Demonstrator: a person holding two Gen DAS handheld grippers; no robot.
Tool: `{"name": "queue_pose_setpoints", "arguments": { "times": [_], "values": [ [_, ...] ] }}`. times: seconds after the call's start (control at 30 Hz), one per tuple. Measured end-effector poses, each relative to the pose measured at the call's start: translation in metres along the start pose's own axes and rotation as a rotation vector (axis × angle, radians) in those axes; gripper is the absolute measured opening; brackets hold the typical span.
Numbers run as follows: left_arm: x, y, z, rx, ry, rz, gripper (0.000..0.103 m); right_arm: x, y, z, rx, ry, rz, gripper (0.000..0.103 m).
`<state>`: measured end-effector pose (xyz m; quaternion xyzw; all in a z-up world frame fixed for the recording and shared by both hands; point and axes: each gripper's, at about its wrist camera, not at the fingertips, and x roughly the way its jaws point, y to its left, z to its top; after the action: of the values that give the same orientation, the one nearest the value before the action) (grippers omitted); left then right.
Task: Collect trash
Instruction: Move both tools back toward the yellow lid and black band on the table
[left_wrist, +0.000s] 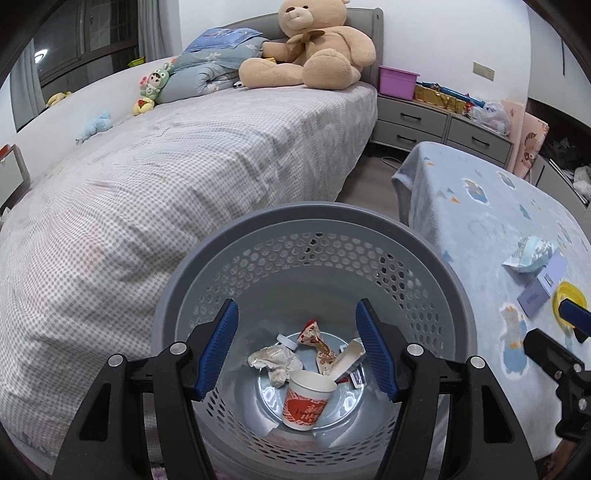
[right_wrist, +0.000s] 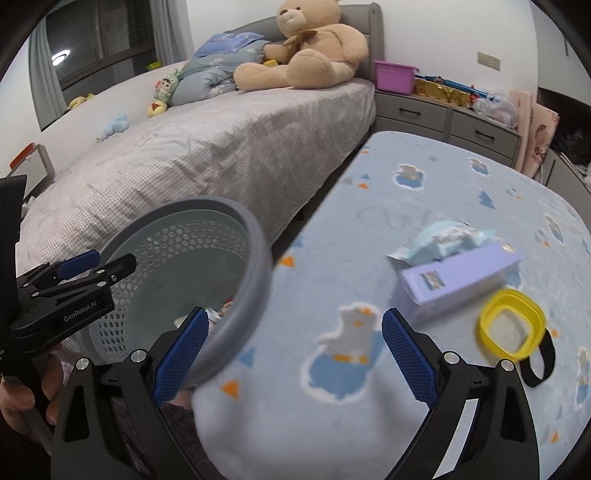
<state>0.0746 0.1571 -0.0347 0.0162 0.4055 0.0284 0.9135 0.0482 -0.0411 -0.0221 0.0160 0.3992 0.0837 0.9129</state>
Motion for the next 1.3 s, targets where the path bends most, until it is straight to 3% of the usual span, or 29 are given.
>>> {"name": "queue_pose_setpoints", "arguments": {
  "times": [0.3, 0.8, 1.07, 1.3],
  "values": [
    [-0.014, -0.042, -0.009, 0.055, 0.0, -0.067, 0.064, -0.035, -0.054, -0.021, 0.066, -0.005, -0.096, 0.093],
    [-0.039, -0.144, -0.022, 0.166, 0.008, -0.204, 0.064, -0.08, -0.153, -0.059, 0.212, -0.014, -0.212, 0.093],
    [-0.045, -0.184, -0.021, 0.206, 0.01, -0.23, 0.064, -0.083, -0.189, -0.067, 0.239, -0.004, -0.21, 0.093],
    [-0.044, -0.21, -0.021, 0.225, 0.016, -0.221, 0.064, -0.075, -0.214, -0.067, 0.267, 0.007, -0.15, 0.093]
  ]
}}
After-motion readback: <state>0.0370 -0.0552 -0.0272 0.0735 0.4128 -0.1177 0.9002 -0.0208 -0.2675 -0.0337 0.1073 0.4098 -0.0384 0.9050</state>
